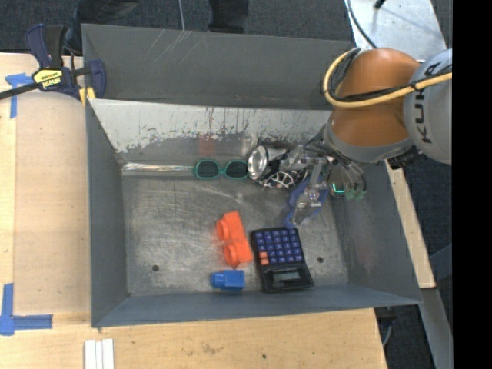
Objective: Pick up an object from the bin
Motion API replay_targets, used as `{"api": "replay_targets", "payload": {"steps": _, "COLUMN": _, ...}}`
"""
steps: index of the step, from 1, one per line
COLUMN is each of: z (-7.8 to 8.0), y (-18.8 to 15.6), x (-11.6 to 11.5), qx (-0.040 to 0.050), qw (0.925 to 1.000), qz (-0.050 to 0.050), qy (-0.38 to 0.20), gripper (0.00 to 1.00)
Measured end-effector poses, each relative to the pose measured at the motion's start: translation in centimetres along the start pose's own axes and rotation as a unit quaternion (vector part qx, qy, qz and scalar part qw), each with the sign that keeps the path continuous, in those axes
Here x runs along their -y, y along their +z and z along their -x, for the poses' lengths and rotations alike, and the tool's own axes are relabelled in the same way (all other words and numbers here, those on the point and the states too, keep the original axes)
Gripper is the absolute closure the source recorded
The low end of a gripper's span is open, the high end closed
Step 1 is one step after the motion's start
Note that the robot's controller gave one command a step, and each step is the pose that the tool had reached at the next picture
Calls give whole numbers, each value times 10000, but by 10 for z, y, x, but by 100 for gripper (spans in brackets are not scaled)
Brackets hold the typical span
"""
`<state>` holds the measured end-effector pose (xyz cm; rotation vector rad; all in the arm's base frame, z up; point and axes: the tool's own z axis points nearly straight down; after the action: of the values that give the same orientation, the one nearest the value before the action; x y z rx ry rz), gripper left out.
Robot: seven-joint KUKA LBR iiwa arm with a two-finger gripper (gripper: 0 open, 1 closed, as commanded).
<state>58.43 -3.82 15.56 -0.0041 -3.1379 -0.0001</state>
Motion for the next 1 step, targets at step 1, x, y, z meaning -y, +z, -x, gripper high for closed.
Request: {"api": "replay_targets", "payload": {"steps": 1, "z": 2, "y": -4, "x": 0, "qx": 37, "qw": 10000, "qz": -3, "qy": -10, "gripper": 100}}
